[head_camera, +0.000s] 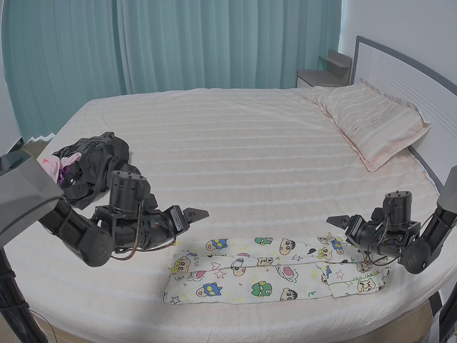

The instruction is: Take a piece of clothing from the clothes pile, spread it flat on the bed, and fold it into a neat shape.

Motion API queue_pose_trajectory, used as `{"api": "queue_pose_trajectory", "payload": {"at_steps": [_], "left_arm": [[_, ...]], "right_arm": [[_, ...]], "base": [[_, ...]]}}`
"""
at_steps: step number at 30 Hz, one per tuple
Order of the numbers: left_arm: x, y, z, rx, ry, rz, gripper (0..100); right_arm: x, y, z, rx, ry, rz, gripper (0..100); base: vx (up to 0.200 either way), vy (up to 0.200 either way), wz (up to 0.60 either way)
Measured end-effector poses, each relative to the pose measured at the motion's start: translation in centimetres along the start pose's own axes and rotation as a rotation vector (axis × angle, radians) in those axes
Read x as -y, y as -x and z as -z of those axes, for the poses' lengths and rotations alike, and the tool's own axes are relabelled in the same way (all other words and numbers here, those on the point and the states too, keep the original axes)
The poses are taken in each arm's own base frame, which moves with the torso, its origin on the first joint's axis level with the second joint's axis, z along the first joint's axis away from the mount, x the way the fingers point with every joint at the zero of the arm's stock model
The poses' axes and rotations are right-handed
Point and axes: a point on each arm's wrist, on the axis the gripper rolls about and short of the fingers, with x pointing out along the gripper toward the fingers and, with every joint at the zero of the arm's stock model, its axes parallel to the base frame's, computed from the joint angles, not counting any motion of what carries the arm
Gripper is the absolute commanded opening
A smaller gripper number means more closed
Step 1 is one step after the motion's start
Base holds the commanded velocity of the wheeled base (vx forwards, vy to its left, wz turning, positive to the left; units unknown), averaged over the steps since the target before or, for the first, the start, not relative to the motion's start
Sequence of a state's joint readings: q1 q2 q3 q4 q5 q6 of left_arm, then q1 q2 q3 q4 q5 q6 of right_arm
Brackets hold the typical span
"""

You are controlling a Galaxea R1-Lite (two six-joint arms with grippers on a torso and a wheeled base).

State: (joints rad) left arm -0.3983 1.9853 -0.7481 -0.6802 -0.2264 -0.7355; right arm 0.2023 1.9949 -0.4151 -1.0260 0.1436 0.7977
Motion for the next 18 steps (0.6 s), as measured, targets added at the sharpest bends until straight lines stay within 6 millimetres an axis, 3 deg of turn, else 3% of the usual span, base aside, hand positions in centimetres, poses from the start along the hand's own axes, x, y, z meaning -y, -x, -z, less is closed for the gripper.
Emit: {"api": "queue_pose_trajectory", "payload": {"at_steps": [9, 18], "left_arm": [[-1.7, -5.4, -0.1, -0.064, 0.041, -0.112, 100], [-3.9, -6.6, 0.9, -0.130, 0.024, -0.151, 100]], "right_arm": [[0.0, 0.0, 0.0, -0.002, 0.000, 0.000, 100], [0.0, 0.0, 0.0, -0.002, -0.001, 0.000, 100]], "base": [[0.000, 0.000, 0.00], [0.000, 0.000, 0.00]]}}
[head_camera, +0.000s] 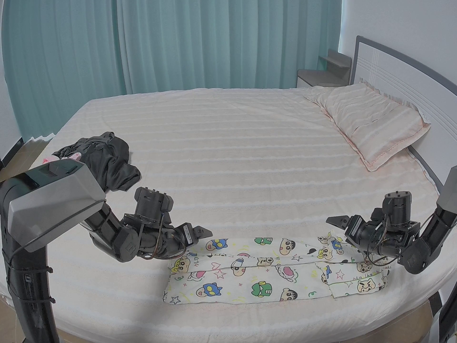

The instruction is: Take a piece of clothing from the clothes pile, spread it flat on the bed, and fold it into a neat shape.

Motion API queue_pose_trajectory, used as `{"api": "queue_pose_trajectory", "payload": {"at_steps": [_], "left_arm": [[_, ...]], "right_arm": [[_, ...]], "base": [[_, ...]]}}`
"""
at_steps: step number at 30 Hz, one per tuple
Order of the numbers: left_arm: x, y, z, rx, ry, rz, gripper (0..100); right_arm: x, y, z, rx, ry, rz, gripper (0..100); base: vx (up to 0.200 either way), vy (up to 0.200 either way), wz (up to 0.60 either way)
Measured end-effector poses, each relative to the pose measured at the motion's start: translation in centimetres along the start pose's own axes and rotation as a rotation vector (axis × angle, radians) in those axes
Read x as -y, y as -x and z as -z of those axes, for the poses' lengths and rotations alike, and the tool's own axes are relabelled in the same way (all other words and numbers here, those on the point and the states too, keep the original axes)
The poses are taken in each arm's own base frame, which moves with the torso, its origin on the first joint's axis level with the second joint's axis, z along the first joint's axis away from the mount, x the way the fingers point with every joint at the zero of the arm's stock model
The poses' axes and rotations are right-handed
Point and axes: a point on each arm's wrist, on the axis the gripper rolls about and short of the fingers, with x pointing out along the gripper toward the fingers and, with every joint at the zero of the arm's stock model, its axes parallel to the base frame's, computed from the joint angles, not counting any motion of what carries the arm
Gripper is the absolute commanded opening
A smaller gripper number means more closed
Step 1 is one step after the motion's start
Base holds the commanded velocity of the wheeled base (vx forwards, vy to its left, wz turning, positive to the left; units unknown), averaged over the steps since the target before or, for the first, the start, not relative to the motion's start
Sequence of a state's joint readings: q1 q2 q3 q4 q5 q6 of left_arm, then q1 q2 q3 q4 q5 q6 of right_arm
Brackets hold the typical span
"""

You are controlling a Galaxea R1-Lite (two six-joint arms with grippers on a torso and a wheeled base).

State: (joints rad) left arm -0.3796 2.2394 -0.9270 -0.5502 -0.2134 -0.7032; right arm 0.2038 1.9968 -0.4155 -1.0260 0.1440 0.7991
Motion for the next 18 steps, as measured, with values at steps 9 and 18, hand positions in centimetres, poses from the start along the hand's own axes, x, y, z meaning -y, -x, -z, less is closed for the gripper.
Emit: {"api": "queue_pose_trajectory", "payload": {"at_steps": [9, 18], "left_arm": [[-1.3, 0.8, 1.8, -0.093, -0.081, 0.032, 0], [-1.9, 1.6, 2.6, -0.094, -0.116, 0.032, 0]], "right_arm": [[0.0, 0.0, 0.0, -0.001, 0.000, -0.001, 100], [0.0, 0.0, 0.0, -0.003, 0.000, 0.001, 100]], "base": [[0.000, 0.000, 0.00], [0.000, 0.000, 0.00]]}}
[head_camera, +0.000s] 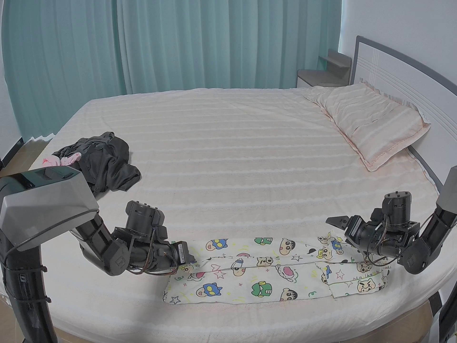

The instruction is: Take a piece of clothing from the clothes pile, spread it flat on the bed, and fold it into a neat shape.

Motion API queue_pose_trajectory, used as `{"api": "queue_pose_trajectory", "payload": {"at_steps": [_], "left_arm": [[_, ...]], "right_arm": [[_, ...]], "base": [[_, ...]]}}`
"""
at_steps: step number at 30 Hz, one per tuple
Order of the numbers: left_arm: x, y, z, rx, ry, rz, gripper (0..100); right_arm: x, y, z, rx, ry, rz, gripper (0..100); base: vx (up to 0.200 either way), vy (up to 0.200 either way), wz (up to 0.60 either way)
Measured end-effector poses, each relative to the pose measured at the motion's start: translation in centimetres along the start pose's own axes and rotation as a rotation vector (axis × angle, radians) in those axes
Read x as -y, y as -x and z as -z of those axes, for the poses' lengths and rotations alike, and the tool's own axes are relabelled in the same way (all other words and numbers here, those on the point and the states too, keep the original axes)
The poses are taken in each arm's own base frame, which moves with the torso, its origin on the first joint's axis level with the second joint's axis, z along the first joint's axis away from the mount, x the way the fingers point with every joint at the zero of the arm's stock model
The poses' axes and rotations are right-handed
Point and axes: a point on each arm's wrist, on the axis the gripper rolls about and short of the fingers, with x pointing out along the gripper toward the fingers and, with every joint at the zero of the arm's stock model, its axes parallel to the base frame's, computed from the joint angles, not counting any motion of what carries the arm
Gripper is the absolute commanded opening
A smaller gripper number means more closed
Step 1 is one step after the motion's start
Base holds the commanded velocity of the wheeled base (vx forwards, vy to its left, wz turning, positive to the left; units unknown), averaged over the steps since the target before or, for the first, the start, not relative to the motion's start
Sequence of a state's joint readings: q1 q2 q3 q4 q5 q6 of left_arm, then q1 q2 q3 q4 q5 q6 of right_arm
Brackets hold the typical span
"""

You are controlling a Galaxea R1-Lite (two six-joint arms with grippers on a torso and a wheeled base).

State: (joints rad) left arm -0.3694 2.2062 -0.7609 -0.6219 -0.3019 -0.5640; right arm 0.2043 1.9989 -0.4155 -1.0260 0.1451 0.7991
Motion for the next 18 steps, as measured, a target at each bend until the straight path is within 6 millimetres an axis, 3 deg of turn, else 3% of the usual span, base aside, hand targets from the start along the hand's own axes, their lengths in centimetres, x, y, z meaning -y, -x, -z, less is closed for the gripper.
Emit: {"api": "queue_pose_trajectory", "payload": {"at_steps": [7, 17, 18], "left_arm": [[-0.5, 1.4, 1.6, 0.063, -0.107, 0.040, 0], [-1.9, 2.6, 4.9, -0.012, -0.259, 0.003, 0], [-1.9, 2.6, 4.9, -0.013, -0.259, 0.002, 100]], "right_arm": [[0.0, 0.0, 0.0, -0.002, 0.000, 0.000, 100], [0.0, -0.1, 0.1, -0.004, 0.001, 0.001, 100], [0.0, -0.1, 0.1, -0.004, 0.001, 0.001, 100]], "base": [[0.000, 0.000, 0.00], [0.000, 0.000, 0.00], [0.000, 0.000, 0.00]]}}
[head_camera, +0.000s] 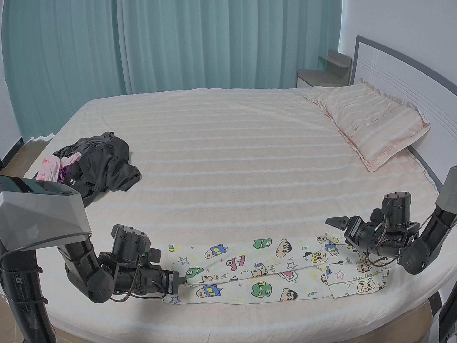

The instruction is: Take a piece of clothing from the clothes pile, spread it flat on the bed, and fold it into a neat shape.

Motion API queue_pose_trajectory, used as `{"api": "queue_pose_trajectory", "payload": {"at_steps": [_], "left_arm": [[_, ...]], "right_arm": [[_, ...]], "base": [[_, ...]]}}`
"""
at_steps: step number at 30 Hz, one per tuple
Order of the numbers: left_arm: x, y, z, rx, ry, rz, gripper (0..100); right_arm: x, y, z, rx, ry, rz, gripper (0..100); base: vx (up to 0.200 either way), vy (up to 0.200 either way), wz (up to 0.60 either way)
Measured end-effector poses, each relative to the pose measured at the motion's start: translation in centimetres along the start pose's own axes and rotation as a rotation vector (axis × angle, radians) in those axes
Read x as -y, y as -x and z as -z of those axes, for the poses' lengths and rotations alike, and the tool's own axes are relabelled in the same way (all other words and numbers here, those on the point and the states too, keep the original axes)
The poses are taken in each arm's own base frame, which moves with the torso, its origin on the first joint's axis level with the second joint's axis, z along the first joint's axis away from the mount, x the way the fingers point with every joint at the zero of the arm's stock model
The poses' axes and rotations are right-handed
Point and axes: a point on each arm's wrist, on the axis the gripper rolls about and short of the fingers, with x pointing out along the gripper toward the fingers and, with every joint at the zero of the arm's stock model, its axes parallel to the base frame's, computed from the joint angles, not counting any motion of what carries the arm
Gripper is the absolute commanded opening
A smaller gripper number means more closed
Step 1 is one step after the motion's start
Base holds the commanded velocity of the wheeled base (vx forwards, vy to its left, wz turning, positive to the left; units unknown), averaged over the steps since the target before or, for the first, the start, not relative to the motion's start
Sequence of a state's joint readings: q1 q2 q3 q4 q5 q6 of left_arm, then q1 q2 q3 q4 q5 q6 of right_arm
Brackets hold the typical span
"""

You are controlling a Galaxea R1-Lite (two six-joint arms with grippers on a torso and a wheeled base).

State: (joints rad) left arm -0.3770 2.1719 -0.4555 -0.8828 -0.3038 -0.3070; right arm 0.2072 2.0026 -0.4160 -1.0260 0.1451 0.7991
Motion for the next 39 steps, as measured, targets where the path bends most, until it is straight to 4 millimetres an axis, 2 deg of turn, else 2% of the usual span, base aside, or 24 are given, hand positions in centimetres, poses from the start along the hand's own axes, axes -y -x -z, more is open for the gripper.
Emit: {"api": "queue_pose_trajectory", "payload": {"at_steps": [9, 16, 23, 39], "left_arm": [[-0.1, -0.2, -0.3, 0.011, 0.037, -0.009, 100], [0.4, 1.0, -1.8, 0.086, 0.263, 0.025, 100], [0.1, 2.1, -3.1, 0.154, 0.324, 0.030, 100], [-1.4, 0.3, -3.7, 0.153, 0.349, 0.002, 100]], "right_arm": [[0.0, 0.0, 0.0, -0.001, 0.000, 0.000, 100], [0.0, 0.0, 0.0, -0.001, 0.000, 0.000, 100], [0.0, 0.0, 0.0, -0.002, 0.000, 0.001, 100], [0.0, 0.0, 0.1, -0.002, 0.000, 0.001, 100]], "base": [[0.000, 0.000, 0.00], [0.000, 0.000, 0.00], [0.000, 0.000, 0.00], [0.000, 0.000, 0.00]]}}
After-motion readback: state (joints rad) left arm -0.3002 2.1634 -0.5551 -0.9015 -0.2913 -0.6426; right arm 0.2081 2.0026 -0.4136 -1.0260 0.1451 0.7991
